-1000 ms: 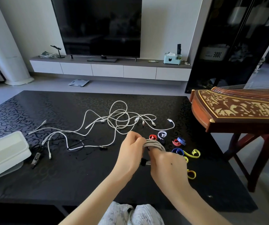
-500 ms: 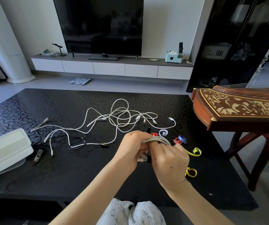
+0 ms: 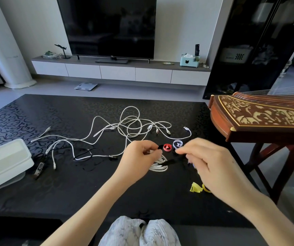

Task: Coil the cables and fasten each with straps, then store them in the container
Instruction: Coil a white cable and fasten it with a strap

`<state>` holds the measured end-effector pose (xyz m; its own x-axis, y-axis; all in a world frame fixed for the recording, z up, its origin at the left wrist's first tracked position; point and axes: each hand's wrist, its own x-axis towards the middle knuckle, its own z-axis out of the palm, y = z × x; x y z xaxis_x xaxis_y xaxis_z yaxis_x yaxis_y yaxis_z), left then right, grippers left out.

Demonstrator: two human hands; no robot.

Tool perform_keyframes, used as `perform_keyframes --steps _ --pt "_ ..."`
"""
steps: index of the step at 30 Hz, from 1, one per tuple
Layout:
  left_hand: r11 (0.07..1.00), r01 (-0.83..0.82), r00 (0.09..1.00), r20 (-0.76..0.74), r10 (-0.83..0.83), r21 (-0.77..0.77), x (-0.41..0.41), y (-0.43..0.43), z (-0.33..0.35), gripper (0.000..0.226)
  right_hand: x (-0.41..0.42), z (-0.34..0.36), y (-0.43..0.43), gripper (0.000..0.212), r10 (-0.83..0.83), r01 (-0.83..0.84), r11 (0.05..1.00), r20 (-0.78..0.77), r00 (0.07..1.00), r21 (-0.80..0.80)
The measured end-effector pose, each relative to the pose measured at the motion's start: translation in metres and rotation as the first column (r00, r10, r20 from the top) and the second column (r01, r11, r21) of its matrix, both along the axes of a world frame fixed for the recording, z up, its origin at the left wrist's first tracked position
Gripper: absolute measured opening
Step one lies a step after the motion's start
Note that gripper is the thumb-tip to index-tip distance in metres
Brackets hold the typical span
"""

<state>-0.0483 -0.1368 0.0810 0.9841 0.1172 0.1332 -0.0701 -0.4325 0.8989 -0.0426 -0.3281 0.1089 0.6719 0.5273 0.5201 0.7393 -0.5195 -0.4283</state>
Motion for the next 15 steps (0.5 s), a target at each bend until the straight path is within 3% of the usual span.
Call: perform_keyframes --steps 6,15 --pt "0.989 0.090 0.996 0.018 -0.093 0.114 -0.009 -0.004 0.013 0.017 0.013 0.019 0.016 0.023 0.057 0.008 0.983 -0.347 0.936 0.184" --pt "0.986 0.067 0.992 0.095 -0.082 0.153 -0.016 -0.001 0.018 0.022 0.018 0.017 0.024 0.020 0.055 0.023 0.978 -0.362 0.930 0.208"
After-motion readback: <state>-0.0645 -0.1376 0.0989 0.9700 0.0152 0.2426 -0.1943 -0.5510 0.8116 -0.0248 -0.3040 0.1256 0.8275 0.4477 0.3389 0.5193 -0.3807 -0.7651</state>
